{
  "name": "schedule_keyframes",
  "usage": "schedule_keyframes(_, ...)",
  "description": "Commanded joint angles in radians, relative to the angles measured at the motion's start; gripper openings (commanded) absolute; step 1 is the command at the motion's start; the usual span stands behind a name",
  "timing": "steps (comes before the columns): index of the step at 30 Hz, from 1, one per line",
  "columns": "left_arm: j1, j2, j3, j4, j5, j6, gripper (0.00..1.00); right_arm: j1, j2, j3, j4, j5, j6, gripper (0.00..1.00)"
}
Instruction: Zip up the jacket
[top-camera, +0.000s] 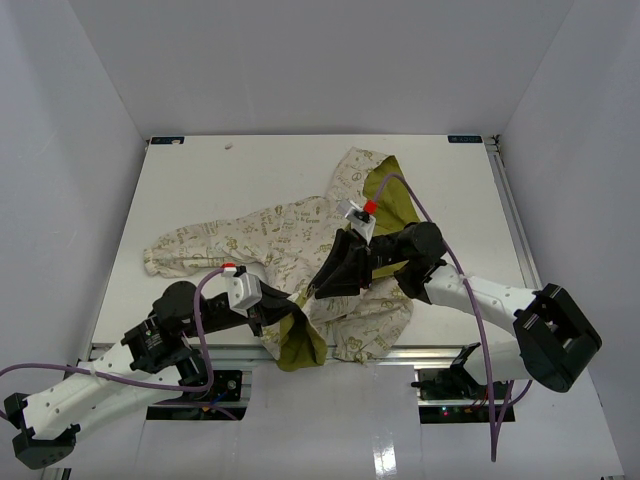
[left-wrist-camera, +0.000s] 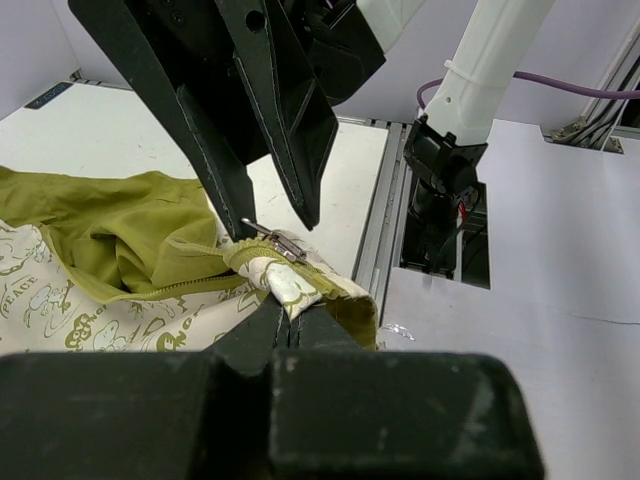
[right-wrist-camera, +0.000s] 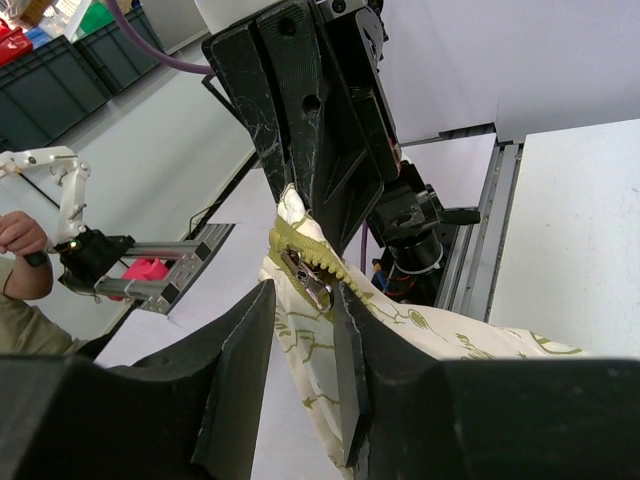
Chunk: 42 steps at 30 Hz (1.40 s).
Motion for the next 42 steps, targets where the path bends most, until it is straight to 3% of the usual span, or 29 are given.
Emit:
schedule_keyframes(1,-0.004,-0.01,0.003,0.031,-0.012,-0.004,0.0,0.013,-0.009,0.018,0.043,-0.009,0.004,0.34)
schedule_keyframes(8,-0.004,-0.003,0.001,0.031,-0.023,-0.002,0.0,0.031,-0.014,0.037,0.022,-0.008,-0.001,0.23)
schedule_keyframes(16,-0.004,0.004,0.004,0.025,-0.032,-0.001,0.0,0.042,-0.056,0.054,-0.131,0.028,-0.112,0.08)
schedule_keyframes(20,-0.004,0.004,0.006,0.021,-0.034,0.0,0.0,0.042,-0.077,0.054,-0.169,0.07,-0.148,0.08)
schedule_keyframes(31,-0.004,-0.02,0.019,-0.005,-0.036,-0.004,0.0,0.015,-0.235,0.038,-0.546,0.401,-0.48,0.08)
schedule_keyframes(42,-0.004,-0.016,0.031,0.0,0.0,-0.002,0.0,0.014,-0.221,0.071,-0.689,0.522,-0.566,0.08)
